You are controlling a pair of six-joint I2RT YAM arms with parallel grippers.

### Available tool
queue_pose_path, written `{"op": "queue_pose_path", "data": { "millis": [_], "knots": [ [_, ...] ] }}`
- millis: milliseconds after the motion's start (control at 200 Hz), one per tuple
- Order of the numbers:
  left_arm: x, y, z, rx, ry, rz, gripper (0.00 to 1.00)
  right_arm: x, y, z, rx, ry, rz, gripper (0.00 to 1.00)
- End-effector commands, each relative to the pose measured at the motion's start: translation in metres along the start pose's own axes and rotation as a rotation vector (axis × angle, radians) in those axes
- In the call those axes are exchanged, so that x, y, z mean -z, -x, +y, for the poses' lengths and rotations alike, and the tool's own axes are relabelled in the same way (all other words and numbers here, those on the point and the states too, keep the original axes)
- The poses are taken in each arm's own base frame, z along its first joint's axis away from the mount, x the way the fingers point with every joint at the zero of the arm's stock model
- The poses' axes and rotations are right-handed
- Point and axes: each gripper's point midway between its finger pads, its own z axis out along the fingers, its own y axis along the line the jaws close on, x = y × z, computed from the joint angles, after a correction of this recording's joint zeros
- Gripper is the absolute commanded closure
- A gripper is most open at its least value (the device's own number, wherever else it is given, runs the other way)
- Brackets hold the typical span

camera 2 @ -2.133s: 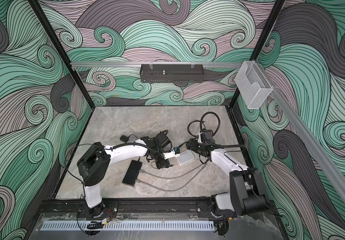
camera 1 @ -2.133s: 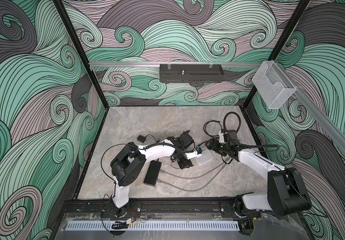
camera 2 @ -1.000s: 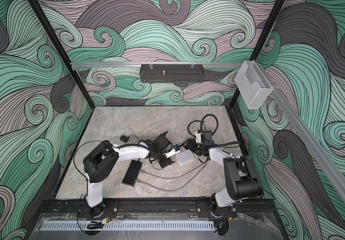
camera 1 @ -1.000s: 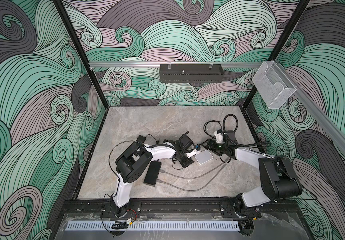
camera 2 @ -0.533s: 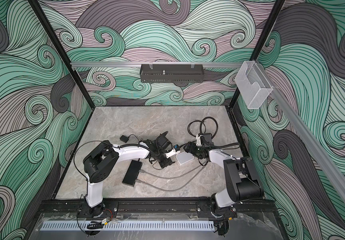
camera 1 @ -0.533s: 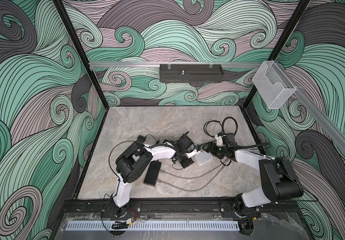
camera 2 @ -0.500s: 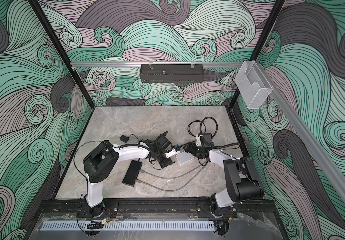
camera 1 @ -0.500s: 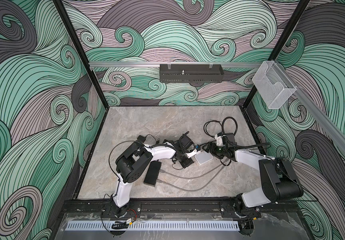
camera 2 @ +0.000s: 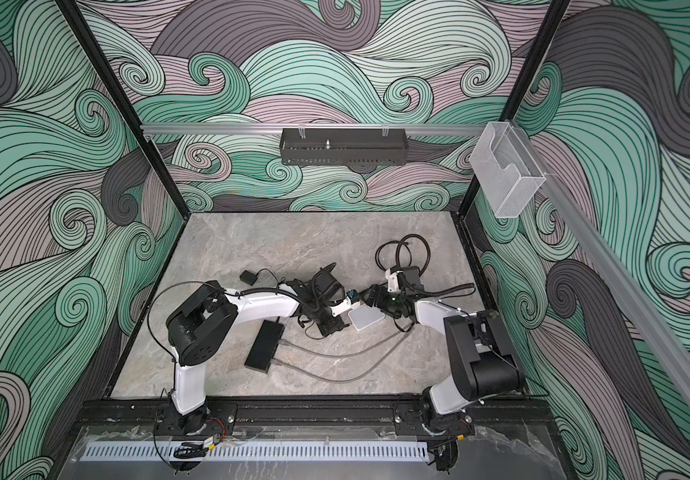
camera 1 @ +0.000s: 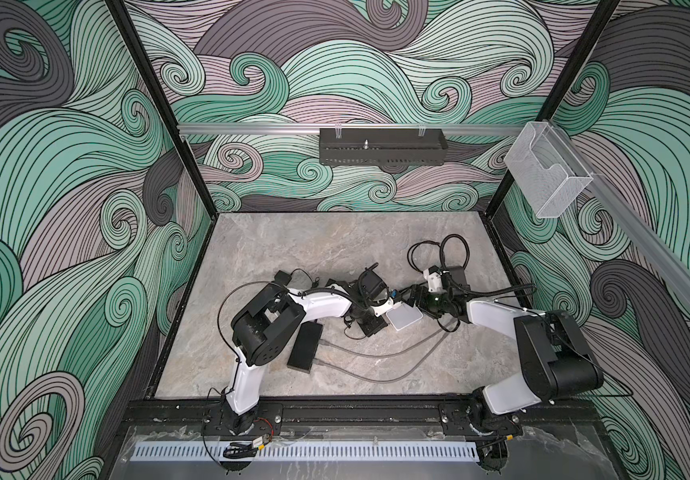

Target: Insert the plug into the switch port

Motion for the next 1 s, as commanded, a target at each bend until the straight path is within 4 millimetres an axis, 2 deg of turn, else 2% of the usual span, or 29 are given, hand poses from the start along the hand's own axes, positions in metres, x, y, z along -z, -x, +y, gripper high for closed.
{"op": "queue_pose_path", "data": {
  "millis": [0,185,450,996],
  "knots": [
    [0.012,0.014,-0.001,-0.017,0.0,-0.03,1.0,-0.003,-0.004,0.005,-0.005,0.03,0.016,0.2],
    [0.013,0.016,-0.003,-0.013,-0.016,-0.037,1.0,-0.003,-0.003,0.005,-0.003,0.03,0.013,0.2],
    [0.017,0.019,-0.018,-0.04,-0.072,-0.061,1.0,-0.003,-0.003,0.004,-0.005,0.026,0.012,0.19],
    [0.014,0.019,-0.005,-0.018,-0.003,-0.061,1.0,-0.005,-0.004,0.006,-0.012,0.039,0.013,0.19]
  ]
}}
